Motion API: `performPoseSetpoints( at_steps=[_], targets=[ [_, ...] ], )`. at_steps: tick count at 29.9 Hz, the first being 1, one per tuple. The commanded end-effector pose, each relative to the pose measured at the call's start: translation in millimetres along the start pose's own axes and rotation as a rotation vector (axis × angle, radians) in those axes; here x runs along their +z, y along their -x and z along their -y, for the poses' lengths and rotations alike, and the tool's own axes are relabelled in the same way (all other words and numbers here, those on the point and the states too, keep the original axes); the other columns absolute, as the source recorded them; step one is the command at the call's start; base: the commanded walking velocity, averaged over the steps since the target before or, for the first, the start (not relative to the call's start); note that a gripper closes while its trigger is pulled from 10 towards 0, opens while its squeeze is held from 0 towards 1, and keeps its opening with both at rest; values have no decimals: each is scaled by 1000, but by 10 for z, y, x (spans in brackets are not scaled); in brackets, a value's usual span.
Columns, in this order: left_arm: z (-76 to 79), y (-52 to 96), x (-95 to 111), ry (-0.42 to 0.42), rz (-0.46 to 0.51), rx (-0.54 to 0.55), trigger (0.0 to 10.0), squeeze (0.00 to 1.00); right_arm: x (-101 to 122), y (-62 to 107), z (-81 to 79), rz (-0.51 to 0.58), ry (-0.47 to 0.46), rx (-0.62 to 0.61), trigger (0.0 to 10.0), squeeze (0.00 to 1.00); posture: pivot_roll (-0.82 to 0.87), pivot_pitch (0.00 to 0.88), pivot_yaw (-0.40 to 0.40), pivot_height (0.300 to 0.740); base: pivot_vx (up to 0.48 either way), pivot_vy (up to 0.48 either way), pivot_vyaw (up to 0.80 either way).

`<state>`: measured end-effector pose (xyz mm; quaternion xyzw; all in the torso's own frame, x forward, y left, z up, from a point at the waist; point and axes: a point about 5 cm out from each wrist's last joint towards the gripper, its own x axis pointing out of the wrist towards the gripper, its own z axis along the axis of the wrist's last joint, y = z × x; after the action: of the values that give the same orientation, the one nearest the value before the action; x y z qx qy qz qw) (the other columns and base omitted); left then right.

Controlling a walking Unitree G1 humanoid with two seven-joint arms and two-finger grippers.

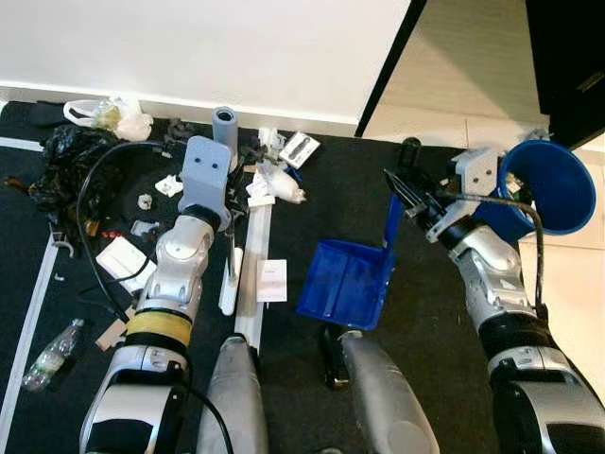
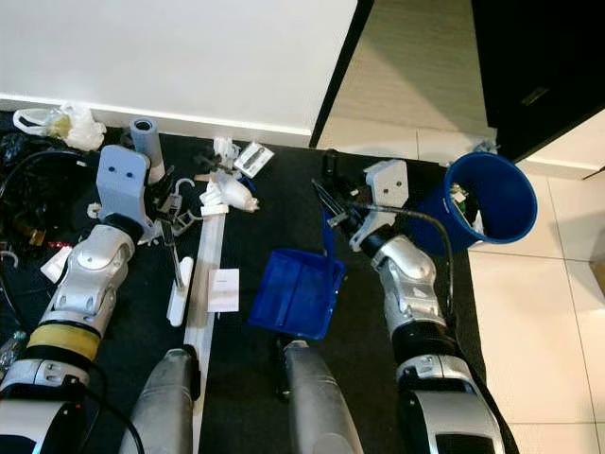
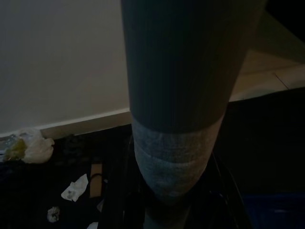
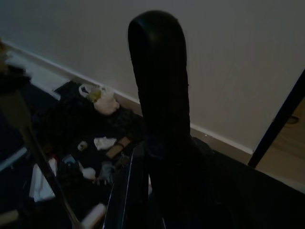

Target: Sweep floor

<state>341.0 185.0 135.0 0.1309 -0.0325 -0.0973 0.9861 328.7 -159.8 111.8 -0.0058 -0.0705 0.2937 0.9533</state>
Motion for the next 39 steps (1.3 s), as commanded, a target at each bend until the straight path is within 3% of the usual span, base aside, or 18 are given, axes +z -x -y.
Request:
performPoseSetpoints(
  at_steps=[1, 3, 5, 6, 8, 15, 22, 28, 31, 33, 35, 39],
  targets=[
    [27, 103, -241, 11, -103, 7, 10000, 0, -296, 212, -92, -119, -53, 22, 10000, 0, 99, 316, -97, 740, 0, 0, 0],
    [27, 103, -241, 11, -103, 7, 10000, 0, -296, 212, -92, -119, -53, 22, 10000, 0, 99, 316, -97, 740, 0, 0, 0],
    [-10, 123, -254, 19, -110, 30, 10000, 0, -232, 326, 81, -112, -38, -59, 10000, 0, 98, 301, -92, 740, 0, 0, 0],
    [-10, 123, -254, 19, -110, 30, 10000, 0, -232, 326, 81, -112, -38, -59, 10000, 0, 98, 301, -92, 740, 0, 0, 0],
    [-80, 140, -267, 32, -116, 63, 10000, 0, -54, 387, 315, -69, -33, -141, 10000, 0, 93, 287, -85, 740, 0, 0, 0],
    [-108, 168, -269, 46, -116, 82, 10000, 0, 260, 454, 627, -98, 45, -121, 10000, 0, 84, 266, -78, 740, 0, 0, 0],
    [-62, 178, -279, 57, -117, 77, 10000, 0, 280, 525, 688, -163, 95, -91, 10000, 0, 84, 252, -78, 740, 0, 0, 0],
    [-56, 172, -264, 60, -113, 74, 10000, 0, 379, 511, 709, -146, 88, -72, 10000, 0, 83, 244, -79, 740, 0, 0, 0],
    [-78, 168, -240, 61, -106, 78, 10000, 0, 559, 508, 793, -99, 71, -85, 10000, 0, 88, 230, -82, 740, 0, 0, 0],
    [-78, 168, -240, 61, -106, 78, 10000, 0, 559, 508, 793, -99, 71, -85, 10000, 0, 88, 230, -82, 740, 0, 0, 0],
    [-105, 168, -214, 61, -98, 84, 10000, 0, 837, 561, 946, -53, 79, -87, 10000, 0, 87, 214, -81, 740, 0, 0, 0],
    [-113, 165, -201, 65, -92, 87, 10000, 0, 969, 602, 1035, -32, 97, -93, 10000, 0, 84, 205, -80, 740, 0, 0, 0]
  ],
)
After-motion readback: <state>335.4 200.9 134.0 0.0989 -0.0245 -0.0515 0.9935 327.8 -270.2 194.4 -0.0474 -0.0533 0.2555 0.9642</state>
